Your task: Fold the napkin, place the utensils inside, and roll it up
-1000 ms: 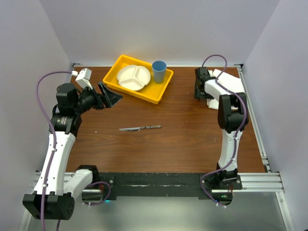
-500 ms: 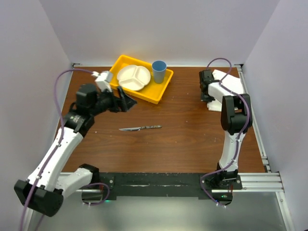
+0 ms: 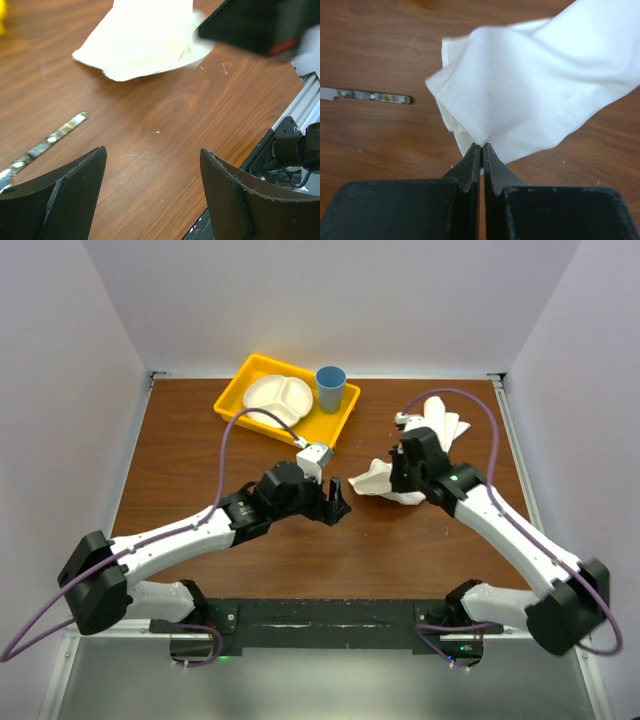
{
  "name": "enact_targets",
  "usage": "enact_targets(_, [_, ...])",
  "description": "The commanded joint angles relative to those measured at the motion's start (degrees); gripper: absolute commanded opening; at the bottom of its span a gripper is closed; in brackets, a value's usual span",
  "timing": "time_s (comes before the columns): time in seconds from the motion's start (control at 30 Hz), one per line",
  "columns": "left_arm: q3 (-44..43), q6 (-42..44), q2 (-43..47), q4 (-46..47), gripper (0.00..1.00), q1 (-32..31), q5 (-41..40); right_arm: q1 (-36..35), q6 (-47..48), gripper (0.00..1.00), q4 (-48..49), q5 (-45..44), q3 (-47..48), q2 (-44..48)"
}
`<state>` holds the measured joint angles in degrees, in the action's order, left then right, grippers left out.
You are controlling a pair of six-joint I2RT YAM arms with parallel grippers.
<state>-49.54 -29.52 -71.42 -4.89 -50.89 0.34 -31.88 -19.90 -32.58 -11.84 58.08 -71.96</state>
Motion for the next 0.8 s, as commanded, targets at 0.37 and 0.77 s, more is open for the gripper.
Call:
enact_targets(0.37, [-2.3, -6.3, -16.2, 20.7, 0.92, -2.6, 4.1, 0.9, -3.4, 0.0, -8.3, 8.5, 2.0, 17.6])
enact_targets(0.77, [-30.7, 6.7, -25.4, 3.0, 0.2, -2.9, -10.3, 0.9, -0.8, 0.0, -12.2, -9.4, 14.9, 22.0])
